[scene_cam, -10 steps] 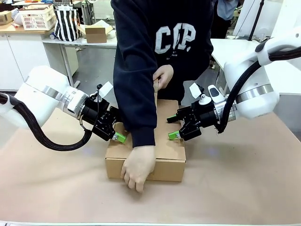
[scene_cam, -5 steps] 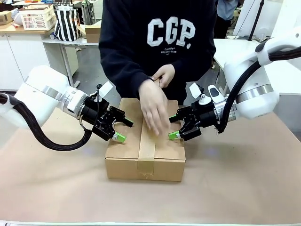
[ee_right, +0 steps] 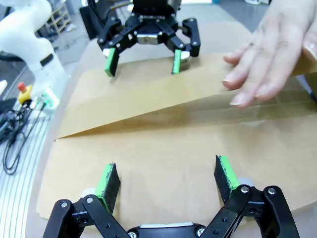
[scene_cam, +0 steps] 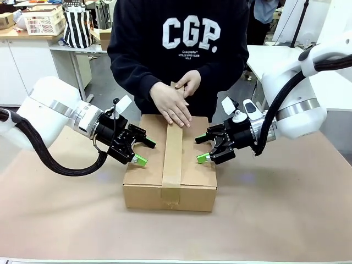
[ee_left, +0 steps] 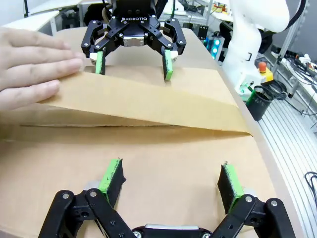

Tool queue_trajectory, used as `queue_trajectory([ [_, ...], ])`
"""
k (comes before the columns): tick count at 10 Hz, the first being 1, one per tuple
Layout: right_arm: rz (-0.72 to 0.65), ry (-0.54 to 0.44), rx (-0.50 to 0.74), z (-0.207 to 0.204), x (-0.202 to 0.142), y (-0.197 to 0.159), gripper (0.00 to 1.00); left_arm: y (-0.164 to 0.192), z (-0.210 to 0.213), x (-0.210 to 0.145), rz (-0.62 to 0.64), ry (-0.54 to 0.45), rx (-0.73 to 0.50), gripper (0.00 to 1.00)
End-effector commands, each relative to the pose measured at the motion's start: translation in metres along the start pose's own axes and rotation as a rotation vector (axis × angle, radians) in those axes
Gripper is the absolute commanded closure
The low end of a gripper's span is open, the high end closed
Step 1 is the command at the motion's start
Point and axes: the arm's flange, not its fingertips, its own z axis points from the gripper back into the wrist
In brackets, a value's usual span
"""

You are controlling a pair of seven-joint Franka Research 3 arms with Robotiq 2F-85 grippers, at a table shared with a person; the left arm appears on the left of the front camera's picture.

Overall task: Pack the gift set into the box.
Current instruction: Press and hold the closed box until the human finishes sealing it.

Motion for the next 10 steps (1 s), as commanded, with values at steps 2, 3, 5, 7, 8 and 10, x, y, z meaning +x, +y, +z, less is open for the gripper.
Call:
queue_trajectory([
  [2, -0.005, 0.008, 0.006, 0.0, -0.0028, 0.0007, 0.0, -0.0015, -0.0013, -0.0021, 0.001, 0.004, -0.002, 0.0],
  [3, -0.005, 0.008, 0.006, 0.0, -0.0028, 0.0007, 0.0, -0.0015, -0.0013, -0.0021, 0.001, 0.004, -0.002, 0.0],
  [5, -0.005, 0.008, 0.006, 0.0, -0.0028, 0.0007, 0.0, -0.0015, -0.0013, -0.0021, 0.001, 0.004, -0.002, 0.0],
  [7, -0.005, 0.008, 0.006, 0.0, -0.0028, 0.0007, 0.0, -0.0015, -0.0013, -0.0021, 0.001, 0.004, -0.002, 0.0],
  [8, -0.005, 0.008, 0.006, 0.0, -0.0028, 0.0007, 0.0, -0.0015, -0.0013, -0.0021, 0.001, 0.004, -0.002, 0.0],
  [10, -0.005, 0.008, 0.006, 0.0, -0.0028, 0.0007, 0.0, -0.0015, -0.0013, -0.0021, 0.001, 0.004, -0.002, 0.0],
])
